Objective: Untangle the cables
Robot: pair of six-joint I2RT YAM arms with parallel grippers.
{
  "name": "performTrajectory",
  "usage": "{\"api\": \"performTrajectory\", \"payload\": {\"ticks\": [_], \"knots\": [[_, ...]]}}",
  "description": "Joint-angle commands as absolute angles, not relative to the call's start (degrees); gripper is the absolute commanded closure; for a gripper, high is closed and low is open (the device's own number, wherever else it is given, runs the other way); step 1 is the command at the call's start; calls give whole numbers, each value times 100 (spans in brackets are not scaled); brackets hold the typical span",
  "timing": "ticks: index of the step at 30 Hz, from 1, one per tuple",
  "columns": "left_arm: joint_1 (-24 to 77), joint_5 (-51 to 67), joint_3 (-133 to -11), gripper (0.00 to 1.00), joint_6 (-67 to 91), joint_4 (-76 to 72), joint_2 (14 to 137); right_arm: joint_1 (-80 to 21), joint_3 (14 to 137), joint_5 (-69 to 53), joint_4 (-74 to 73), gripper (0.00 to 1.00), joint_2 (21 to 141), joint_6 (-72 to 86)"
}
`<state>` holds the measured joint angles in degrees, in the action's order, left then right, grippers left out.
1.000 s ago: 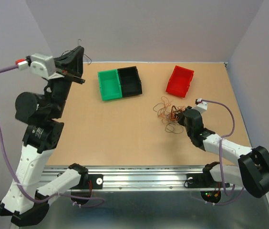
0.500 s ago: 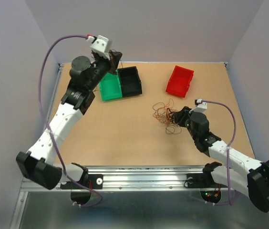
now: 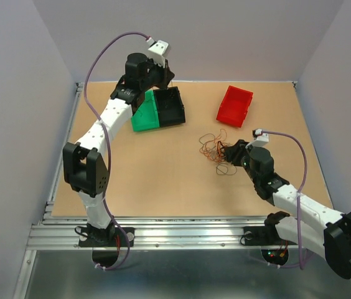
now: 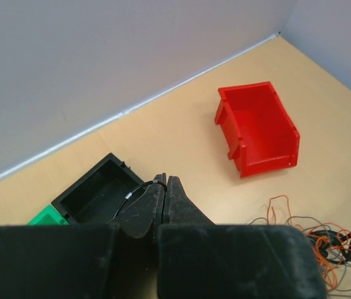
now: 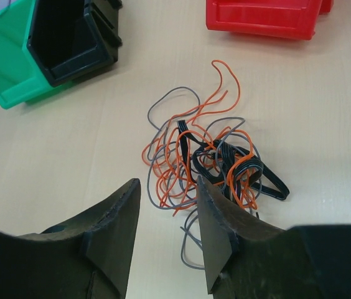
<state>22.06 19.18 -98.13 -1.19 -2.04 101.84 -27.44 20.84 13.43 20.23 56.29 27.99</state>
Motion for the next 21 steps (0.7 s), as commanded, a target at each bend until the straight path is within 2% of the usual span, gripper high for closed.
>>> {"api": "performTrajectory", "payload": {"ticks": [1,15,21], "knots": [[1952,2504,-10213,100,-105,-202,10414,-2760,1986,1248,2399,53,5625,2690],[985,5149,-9906,100,-88,-606,11056,-2768,1978,1186,2469,53,5651,2725],[493,6037,-9396,100,149,-1177,11188,-2760,2013,1160,2487,53,5765,2725]]}}
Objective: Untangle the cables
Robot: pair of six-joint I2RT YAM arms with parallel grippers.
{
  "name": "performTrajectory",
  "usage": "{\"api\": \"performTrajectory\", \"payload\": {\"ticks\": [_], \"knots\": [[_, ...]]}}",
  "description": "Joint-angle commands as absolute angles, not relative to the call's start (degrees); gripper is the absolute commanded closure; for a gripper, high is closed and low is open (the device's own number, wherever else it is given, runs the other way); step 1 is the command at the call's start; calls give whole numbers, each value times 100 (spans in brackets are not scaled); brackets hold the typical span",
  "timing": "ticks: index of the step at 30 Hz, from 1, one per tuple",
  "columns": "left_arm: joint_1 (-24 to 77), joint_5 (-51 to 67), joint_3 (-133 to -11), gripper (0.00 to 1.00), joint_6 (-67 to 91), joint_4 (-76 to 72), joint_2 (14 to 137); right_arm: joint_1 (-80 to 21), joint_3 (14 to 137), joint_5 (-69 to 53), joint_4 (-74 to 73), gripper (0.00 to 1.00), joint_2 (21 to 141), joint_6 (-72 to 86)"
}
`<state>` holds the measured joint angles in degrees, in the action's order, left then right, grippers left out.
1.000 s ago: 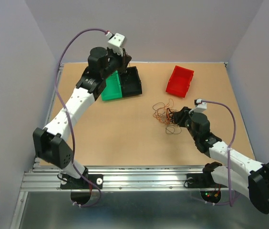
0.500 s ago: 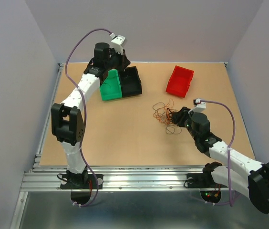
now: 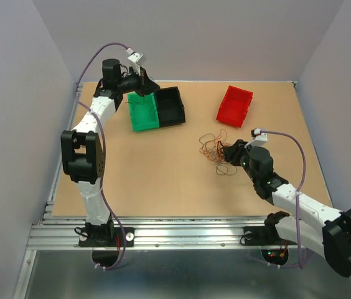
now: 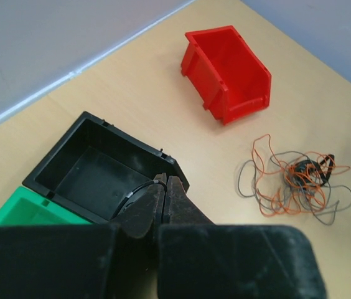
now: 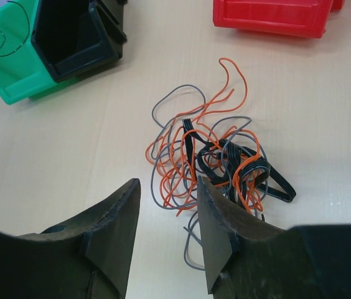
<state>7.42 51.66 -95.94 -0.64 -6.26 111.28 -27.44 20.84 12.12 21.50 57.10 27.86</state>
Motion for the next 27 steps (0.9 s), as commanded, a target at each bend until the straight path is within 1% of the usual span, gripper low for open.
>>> {"api": "performTrajectory", "payload": {"ticks": [1,4,9,12,13,15,16,17,21,22,27], "knots": [[431,6203,-9369,100,167,-1186,11241,-2760,2021,1151,2496,53,5774,2725],[238,6354,-9299,100,176,-1195,11495,-2760,2021,1116,2514,53,5774,2733],[141,6363,-9159,100,35,-1090,11558,-2760,2021,1081,2540,53,5774,2751],[132,6162,-9088,100,-104,-1046,11514,-2760,2021,1072,2558,53,5792,2768],[141,5778,-9079,100,-132,-959,11488,-2760,2030,1072,2558,53,5801,2760],[184,5398,-9149,100,-385,-766,11487,-2760,2030,1072,2575,53,5810,2760],[263,4857,-9176,100,-474,-652,11479,-2760,2030,1055,2575,53,5818,2760],[316,4617,-9184,100,-518,-520,11479,-2760,2030,1063,2584,53,5827,2760],[457,3623,-9123,100,-597,-396,11505,-2760,2030,1037,2593,53,5827,2760],[483,3212,-9114,100,-624,-369,11522,-2760,2030,1037,2593,53,5827,2760],[720,2111,-9079,100,-817,-150,11610,-2760,2030,1037,2593,53,5792,2760]]}}
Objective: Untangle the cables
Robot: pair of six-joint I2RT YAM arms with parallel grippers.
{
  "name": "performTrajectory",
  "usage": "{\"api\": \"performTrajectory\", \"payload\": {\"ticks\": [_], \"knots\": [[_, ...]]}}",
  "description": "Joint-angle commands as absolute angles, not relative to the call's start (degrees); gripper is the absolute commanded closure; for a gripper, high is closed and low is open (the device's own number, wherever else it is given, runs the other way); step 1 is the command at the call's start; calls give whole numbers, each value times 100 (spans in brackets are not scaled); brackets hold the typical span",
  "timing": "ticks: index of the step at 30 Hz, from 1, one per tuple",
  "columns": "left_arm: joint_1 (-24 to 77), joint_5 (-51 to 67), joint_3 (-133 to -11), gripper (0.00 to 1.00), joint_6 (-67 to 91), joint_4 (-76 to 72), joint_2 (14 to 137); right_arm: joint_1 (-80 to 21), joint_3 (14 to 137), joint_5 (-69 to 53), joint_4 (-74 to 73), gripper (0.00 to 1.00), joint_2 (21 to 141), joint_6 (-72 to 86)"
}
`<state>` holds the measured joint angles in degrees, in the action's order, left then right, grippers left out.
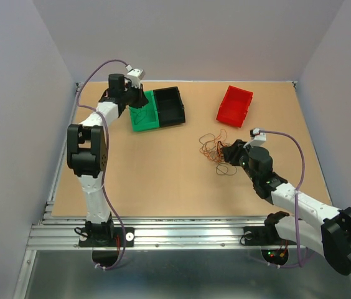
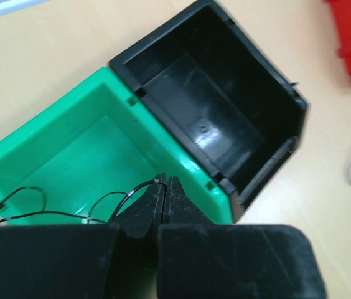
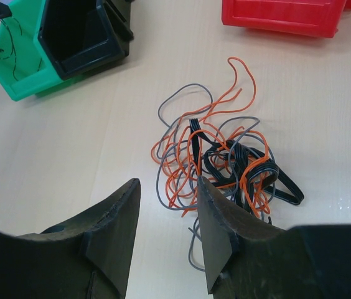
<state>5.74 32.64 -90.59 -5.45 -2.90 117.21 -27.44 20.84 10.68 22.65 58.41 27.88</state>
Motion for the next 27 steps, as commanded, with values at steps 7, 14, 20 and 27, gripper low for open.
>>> {"api": "performTrajectory", "payload": {"ticks": [7,14,20,27], "knots": [[1203,372,-9307,100,-896,219,11847,-2760,2030,1020,2593,53,5801,2777],[1599,-271,-9711,99,-1019,580,12506,-2768,2048,1002,2610,53,5827,2786],[1626,-343,-10010,95,-1072,703,12735,-2760,2030,993,2602,53,5827,2786],[1635,-273,-9818,67,-1195,721,12271,-2768,2013,984,2610,52,5792,2795]]}}
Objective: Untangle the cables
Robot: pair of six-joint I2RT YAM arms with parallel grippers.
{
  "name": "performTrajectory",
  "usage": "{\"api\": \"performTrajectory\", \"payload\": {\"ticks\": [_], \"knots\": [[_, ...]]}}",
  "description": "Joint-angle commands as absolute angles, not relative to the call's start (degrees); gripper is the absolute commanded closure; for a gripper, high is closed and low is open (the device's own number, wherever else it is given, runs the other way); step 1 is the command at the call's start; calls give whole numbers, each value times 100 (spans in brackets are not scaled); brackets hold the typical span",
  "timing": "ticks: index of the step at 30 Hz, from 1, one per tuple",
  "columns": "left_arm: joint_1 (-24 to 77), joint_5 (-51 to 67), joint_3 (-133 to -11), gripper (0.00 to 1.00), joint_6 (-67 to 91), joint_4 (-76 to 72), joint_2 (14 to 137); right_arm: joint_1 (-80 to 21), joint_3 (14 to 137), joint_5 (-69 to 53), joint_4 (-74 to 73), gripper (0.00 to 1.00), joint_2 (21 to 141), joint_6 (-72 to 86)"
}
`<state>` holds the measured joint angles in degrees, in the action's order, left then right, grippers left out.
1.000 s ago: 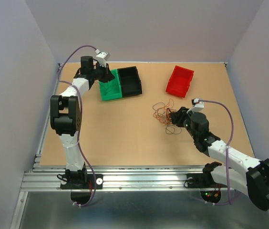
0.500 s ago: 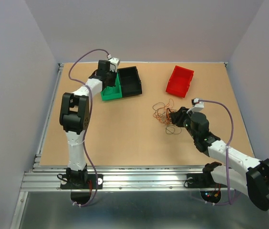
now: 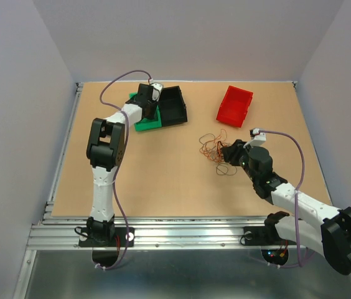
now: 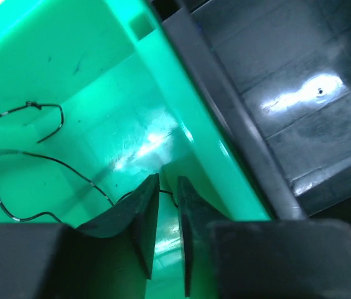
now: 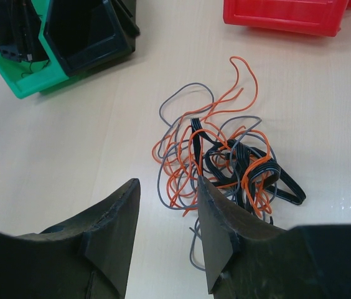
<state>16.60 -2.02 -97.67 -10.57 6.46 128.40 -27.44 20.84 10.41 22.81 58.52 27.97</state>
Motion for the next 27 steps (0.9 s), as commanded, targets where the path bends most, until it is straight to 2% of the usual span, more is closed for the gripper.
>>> {"api": "performTrajectory", "payload": {"ticks": [1,6,9,10,12,14,22,27], "knots": [[1652,-264,-9800,65,-1195,729,12209,-2760,2021,984,2619,52,5801,2795],[1696,-281,-9651,54,-1283,870,11848,-2760,2039,967,2628,52,5880,2795],[1705,-404,-9519,47,-1353,861,11558,-2760,2083,923,2637,45,5976,2778],[1705,-448,-9405,43,-1371,853,11479,-2760,2118,914,2611,42,6055,2769],[1714,-457,-9255,27,-1397,756,11198,-2768,2197,958,2532,41,6169,2777],[1749,-510,-9010,20,-1432,616,10953,-2760,2364,1098,2339,39,6371,2812],[2039,-1071,-8570,18,-1573,335,10513,-2768,2751,1538,1907,39,7048,2918],[2214,-827,-8087,19,-1661,62,10143,-2769,2865,1582,1977,39,7338,2892]]}}
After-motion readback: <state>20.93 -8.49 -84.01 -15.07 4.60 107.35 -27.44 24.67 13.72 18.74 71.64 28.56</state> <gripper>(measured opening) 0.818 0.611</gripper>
